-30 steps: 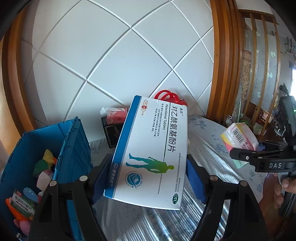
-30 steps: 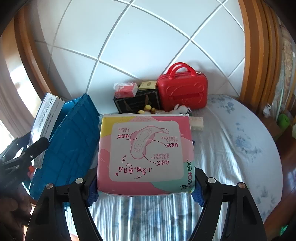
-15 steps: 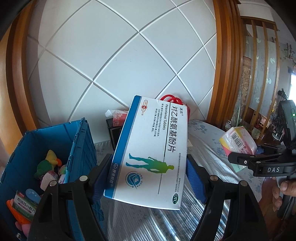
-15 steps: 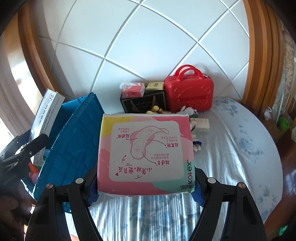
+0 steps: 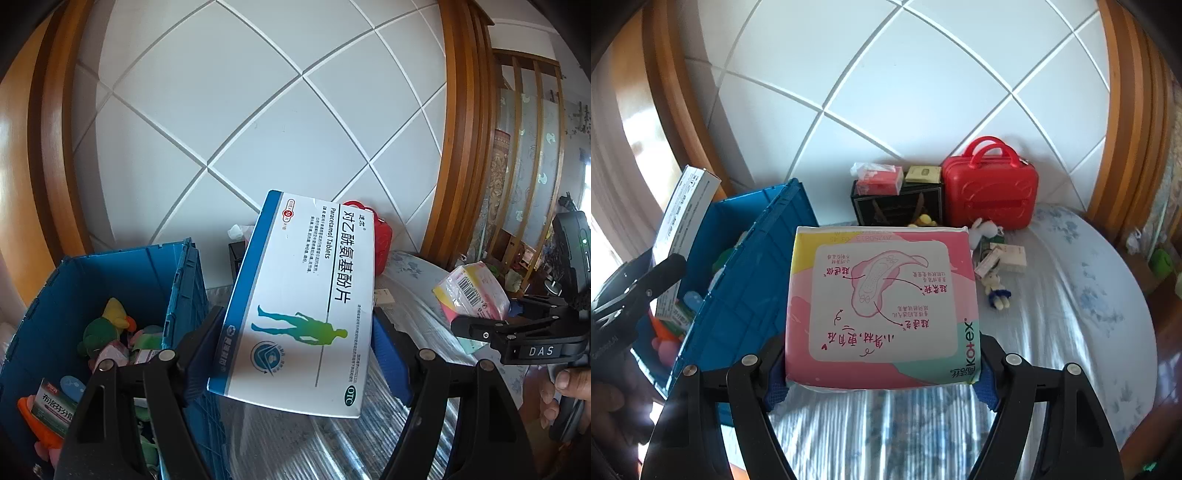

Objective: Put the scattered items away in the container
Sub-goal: 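Lower the paracetamol box into the crate with the left gripper while the right gripper lowers the pink pack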

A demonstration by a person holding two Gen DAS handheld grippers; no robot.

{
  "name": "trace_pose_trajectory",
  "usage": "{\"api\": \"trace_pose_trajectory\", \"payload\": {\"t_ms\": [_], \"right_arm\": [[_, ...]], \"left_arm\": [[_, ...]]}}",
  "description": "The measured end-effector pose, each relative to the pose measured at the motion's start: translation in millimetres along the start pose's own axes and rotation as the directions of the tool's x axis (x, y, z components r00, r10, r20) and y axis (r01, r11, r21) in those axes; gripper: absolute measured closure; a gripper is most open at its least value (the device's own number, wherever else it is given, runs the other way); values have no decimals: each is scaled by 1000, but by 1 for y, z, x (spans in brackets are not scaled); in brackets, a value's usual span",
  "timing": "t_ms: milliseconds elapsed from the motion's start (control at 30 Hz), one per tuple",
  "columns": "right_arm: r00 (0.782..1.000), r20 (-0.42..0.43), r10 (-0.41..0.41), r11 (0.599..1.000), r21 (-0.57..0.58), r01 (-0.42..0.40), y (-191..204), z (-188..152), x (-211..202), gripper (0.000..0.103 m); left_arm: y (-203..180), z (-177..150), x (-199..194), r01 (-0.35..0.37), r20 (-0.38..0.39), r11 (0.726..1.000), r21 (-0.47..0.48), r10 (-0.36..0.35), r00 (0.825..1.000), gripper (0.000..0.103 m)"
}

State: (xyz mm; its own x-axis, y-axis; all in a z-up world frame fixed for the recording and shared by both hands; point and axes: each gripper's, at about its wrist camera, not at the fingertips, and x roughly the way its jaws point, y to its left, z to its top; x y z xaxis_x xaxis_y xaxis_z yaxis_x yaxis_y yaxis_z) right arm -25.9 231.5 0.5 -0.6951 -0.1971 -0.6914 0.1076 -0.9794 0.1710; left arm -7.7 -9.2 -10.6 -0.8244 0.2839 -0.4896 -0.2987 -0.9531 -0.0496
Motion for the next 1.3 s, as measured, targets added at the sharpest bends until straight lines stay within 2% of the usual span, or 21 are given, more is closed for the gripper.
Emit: {"api": "trace_pose_trajectory", "payload": {"t_ms": [833,1300], "right_arm": [[998,13,65,996,-56,-64,93,8,19,25],[996,-4,86,992,-92,-86,141,9,35,25]], "left_arm": [[93,-8,-36,-68,31,997,-42,69,997,27],[146,-15,-54,-80,31,990,-120,84,996,27]]}}
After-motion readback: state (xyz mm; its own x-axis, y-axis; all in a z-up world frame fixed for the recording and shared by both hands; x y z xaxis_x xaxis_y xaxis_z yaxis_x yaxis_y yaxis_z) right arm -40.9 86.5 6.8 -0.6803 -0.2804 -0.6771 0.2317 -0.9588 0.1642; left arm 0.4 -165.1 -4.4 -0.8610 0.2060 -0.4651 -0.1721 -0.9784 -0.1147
